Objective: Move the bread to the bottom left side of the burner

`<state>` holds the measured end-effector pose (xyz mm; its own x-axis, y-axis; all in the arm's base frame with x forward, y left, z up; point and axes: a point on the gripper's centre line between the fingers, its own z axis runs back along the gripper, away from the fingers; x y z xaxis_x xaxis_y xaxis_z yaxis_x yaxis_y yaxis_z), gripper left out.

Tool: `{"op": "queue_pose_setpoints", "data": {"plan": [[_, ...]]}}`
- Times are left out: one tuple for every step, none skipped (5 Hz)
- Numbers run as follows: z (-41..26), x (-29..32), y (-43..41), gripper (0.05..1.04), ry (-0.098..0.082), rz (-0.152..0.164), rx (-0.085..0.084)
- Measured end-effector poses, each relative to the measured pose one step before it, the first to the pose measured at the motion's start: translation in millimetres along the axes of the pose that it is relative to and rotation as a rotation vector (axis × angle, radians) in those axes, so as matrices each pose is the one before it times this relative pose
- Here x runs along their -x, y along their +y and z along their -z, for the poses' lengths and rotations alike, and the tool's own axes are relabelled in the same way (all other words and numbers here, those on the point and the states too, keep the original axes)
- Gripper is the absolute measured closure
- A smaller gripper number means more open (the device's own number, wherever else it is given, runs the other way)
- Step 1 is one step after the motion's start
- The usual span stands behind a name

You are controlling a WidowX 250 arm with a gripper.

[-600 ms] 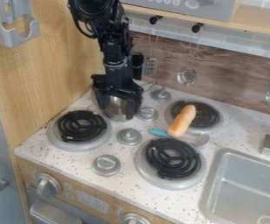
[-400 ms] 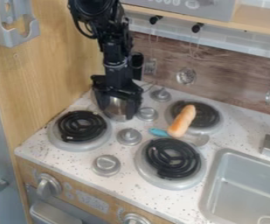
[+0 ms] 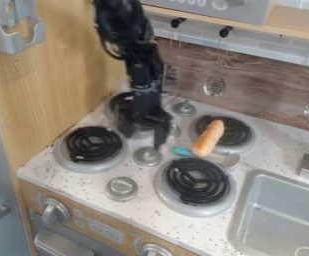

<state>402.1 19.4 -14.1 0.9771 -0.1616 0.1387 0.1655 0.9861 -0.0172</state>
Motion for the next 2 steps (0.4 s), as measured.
{"op": "queue_pose_setpoints", "data": {"plan": [[13.12,-20.47,-17.75,0.085,-0.0241,0.0332,0.0377],[6.06,-14.87,-13.45,0.085,-0.016,-0.0078,0.0367]]}}
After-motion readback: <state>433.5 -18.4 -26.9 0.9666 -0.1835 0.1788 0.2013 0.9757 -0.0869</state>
